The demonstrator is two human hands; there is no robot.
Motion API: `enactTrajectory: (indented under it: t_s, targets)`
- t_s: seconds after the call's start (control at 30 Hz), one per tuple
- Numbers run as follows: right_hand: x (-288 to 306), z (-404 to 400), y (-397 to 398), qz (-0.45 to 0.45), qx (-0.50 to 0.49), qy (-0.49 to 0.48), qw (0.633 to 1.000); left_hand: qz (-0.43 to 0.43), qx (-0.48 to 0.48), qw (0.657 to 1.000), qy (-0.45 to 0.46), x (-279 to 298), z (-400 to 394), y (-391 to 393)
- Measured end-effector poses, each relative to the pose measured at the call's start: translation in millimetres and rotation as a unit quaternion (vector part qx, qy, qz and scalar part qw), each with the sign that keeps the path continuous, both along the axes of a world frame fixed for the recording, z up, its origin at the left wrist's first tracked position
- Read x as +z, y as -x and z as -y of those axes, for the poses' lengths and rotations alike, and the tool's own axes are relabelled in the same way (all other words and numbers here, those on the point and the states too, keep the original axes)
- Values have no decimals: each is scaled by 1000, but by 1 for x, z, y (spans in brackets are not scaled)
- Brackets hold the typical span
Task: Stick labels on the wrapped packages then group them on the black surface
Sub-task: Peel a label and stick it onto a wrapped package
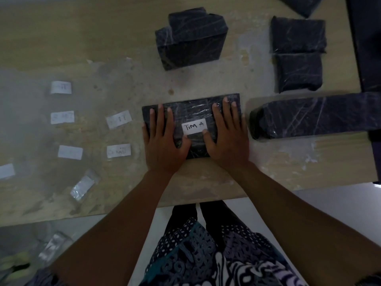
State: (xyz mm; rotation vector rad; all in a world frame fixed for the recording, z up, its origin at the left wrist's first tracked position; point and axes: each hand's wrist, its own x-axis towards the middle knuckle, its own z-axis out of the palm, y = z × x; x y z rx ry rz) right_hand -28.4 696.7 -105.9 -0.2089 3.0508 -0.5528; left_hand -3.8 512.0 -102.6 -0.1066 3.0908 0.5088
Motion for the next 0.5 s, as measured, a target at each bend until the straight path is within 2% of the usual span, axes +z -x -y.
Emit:
enactTrajectory:
  t_s: [0.27,0.5]
  targets:
    - [-3,-5,1,-39,15,-21,999,5,5,1000,-11,-2,2,0]
    - [4,-4,3,-22,-5,45,999,20,-12,998,-58,6,9,-1]
